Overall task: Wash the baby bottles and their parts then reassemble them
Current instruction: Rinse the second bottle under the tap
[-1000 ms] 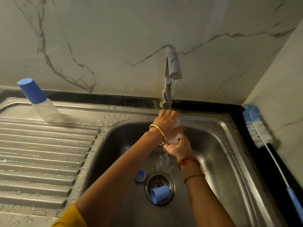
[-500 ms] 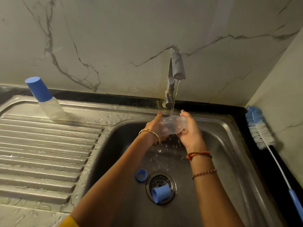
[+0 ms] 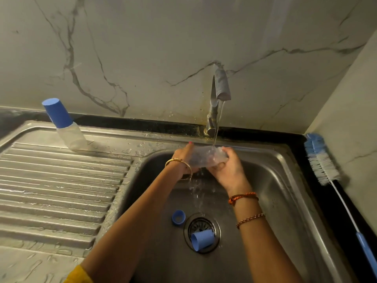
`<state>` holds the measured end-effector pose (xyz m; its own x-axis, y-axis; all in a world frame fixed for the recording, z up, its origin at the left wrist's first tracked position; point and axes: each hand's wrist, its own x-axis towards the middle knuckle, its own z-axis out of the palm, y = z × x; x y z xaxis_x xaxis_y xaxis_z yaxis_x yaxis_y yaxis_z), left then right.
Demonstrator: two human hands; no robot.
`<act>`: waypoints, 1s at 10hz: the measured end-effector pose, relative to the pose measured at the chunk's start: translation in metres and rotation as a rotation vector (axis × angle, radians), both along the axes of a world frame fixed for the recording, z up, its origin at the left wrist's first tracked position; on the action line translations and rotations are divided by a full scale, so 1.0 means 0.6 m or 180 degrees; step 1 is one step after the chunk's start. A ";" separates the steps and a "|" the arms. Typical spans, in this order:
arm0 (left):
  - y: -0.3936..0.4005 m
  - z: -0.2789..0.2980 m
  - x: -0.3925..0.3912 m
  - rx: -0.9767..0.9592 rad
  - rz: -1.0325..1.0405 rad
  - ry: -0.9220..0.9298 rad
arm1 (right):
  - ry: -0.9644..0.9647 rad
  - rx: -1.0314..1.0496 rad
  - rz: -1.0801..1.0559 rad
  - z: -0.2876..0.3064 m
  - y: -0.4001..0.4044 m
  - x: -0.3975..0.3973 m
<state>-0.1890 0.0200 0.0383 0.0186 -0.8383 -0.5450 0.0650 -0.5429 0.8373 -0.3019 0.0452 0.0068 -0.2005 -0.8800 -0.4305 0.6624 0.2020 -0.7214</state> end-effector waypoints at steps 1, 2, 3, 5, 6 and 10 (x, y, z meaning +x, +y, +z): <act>0.000 -0.027 0.017 0.0405 0.0581 0.0792 | 0.2066 -0.0388 0.0472 0.010 0.005 0.037; 0.007 -0.044 0.018 0.0360 0.0543 0.0838 | 0.3207 -0.0699 0.0385 0.010 0.011 0.042; 0.007 -0.059 0.005 0.0472 0.0326 0.0513 | 0.3689 -0.0834 0.0089 0.009 0.024 0.035; 0.012 -0.072 -0.011 0.0484 0.0239 0.0480 | 0.4547 -0.1042 0.0269 0.005 0.023 0.002; 0.013 -0.079 -0.012 0.0536 0.0249 0.0456 | 0.4804 -0.0919 0.0082 0.010 0.018 -0.005; 0.031 -0.079 -0.012 0.0424 0.0413 0.1385 | 0.4029 -0.0929 0.0412 0.030 0.017 -0.013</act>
<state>-0.1962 0.0384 -0.0090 -0.1352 -0.7663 -0.6281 0.4687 -0.6080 0.6408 -0.3096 0.0555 0.0246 -0.2309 -0.9517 0.2024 -0.5166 -0.0563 -0.8544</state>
